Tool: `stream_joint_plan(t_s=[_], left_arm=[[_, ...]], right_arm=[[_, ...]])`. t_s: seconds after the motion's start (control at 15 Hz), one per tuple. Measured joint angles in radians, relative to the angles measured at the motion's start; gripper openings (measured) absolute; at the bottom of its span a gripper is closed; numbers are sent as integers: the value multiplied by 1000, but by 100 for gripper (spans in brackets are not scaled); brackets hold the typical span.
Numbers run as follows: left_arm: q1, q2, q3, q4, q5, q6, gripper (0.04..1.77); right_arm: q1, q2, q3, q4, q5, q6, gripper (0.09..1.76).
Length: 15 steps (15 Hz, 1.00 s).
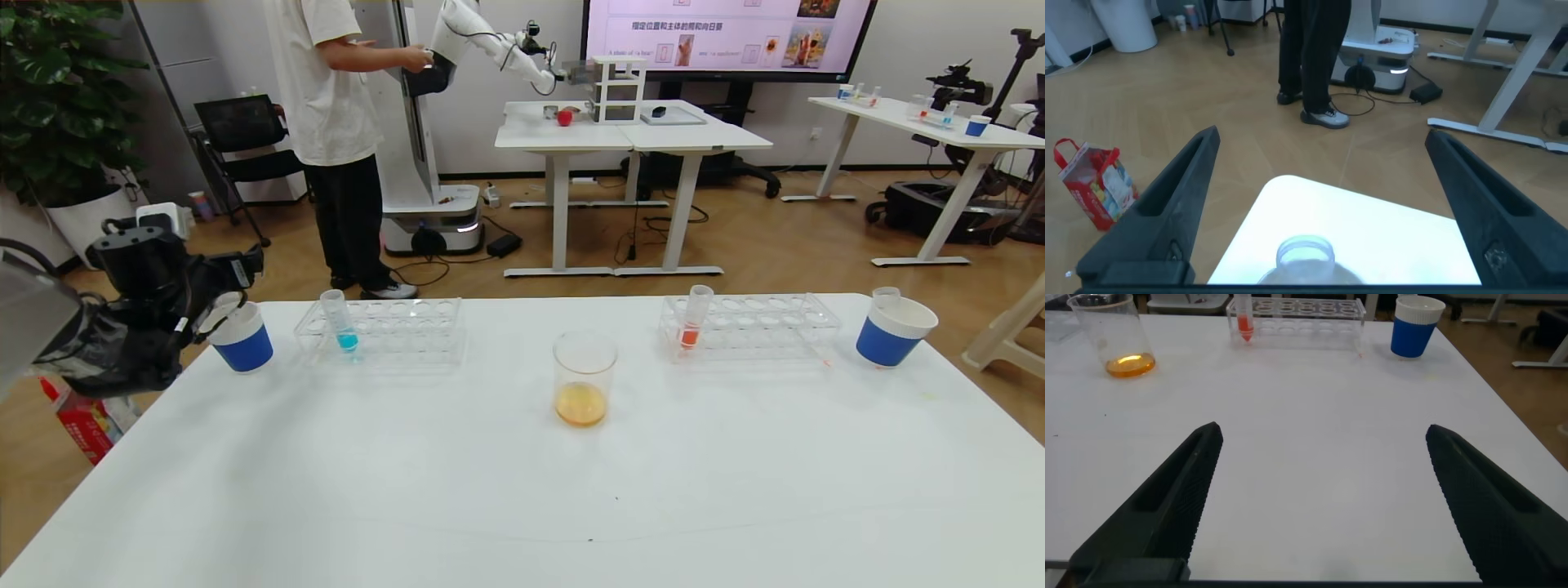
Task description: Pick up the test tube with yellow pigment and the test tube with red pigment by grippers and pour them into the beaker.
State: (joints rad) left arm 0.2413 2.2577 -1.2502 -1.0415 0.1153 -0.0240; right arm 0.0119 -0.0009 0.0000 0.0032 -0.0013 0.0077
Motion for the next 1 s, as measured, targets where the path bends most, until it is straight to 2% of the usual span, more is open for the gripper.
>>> stream_joint_plan(t_s=[0.13,0.47,0.6,0.8,1.0], left_arm=[[-39,-39,-16,44,0,0,175],[-204,-154,-36,139,6,1,175],[-252,-196,-30,148,8,10,175],[-273,-270,-20,172,8,34,175],[-290,-403,3,244,8,35,175]], right_arm=[[0,0,0,0,0,0,174],[0,0,0,0,0,0,174],[0,0,0,0,0,0,174],[0,0,0,0,0,0,174],[0,0,0,0,0,0,174]])
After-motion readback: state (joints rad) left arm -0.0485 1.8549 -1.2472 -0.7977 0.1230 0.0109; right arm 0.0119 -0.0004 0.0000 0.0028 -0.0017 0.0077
